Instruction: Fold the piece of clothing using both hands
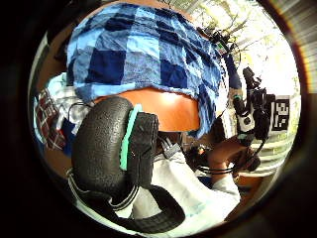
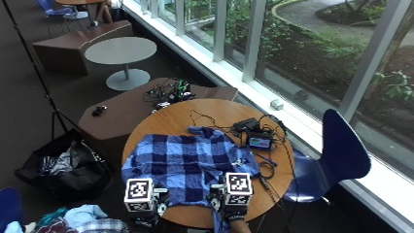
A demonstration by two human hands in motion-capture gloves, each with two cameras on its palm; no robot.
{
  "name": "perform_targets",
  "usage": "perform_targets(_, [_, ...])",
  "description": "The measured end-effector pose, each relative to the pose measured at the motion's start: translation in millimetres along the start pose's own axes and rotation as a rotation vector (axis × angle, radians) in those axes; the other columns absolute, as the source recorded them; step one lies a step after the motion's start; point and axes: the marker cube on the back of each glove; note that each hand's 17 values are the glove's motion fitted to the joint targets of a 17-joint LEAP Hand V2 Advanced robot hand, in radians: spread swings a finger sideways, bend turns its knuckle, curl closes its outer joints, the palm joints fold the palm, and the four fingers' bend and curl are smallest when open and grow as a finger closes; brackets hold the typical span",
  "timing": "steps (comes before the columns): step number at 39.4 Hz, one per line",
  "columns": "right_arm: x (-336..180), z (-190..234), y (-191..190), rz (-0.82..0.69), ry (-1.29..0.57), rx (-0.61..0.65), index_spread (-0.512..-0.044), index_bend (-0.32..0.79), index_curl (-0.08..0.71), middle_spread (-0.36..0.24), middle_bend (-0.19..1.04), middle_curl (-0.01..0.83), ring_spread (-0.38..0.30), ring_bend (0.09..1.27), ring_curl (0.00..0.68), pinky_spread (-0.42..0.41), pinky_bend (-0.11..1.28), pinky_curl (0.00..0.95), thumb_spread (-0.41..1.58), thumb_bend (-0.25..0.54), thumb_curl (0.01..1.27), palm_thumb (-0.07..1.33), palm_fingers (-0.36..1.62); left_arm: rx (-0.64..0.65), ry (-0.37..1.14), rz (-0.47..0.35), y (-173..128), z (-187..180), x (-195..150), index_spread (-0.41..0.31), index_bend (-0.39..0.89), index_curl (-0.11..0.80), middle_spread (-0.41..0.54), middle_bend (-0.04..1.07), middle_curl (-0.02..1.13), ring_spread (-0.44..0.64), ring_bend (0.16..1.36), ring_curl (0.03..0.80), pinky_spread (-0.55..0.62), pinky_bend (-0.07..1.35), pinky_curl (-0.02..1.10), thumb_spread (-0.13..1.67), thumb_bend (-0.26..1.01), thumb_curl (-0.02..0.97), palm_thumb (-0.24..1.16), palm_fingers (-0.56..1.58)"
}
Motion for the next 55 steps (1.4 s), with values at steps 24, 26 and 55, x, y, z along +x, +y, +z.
perform_targets(24, [9.7, 32.7, -3.0, -0.06, -0.019, -0.086, -0.369, 0.1, 0.187, -0.015, 0.2, 0.221, 0.133, 0.28, 0.16, 0.251, 0.43, 0.251, 1.14, 0.07, 0.2, 0.27, 0.17, -0.043, 0.001, 0.028, -8.2, 40.9, -4.8, -0.132, 0.12, 0.147, -0.029, 0.26, 0.29, 0.11, 0.57, 0.263, 0.26, 0.54, 0.24, 1.13, 0.0, 0.17, 0.13, 0.41])
perform_targets(26, [15.2, 46.8, -6.2, -0.051, -0.004, -0.121, -0.368, 0.09, 0.181, -0.015, 0.2, 0.231, 0.136, 0.3, 0.169, 0.248, 0.46, 0.265, 1.14, 0.059, 0.21, 0.28, 0.15, -0.066, -0.008, 0.025, -11.7, 56.4, -8.7, -0.129, 0.11, 0.152, -0.029, 0.26, 0.3, 0.11, 0.58, 0.268, 0.26, 0.54, 0.25, 1.13, -0.01, 0.183, 0.14, 0.4])
perform_targets(55, [35.1, 40.8, 11.0, -0.314, 0.037, -0.051, -0.313, 0.34, 0.337, -0.207, 0.33, 0.369, -0.239, 0.57, 0.316, -0.032, 0.16, 0.241, 1.15, 0.228, 0.4, 0.91, 1.09, 0.182, 0.023, 0.166, 17.3, 53.1, -23.2, -0.295, 0.32, 0.359, -0.3, 0.44, 0.44, -0.33, 0.64, 0.354, -0.09, 0.23, 0.26, 1.15, 0.12, 0.349, 0.61, 1.21])
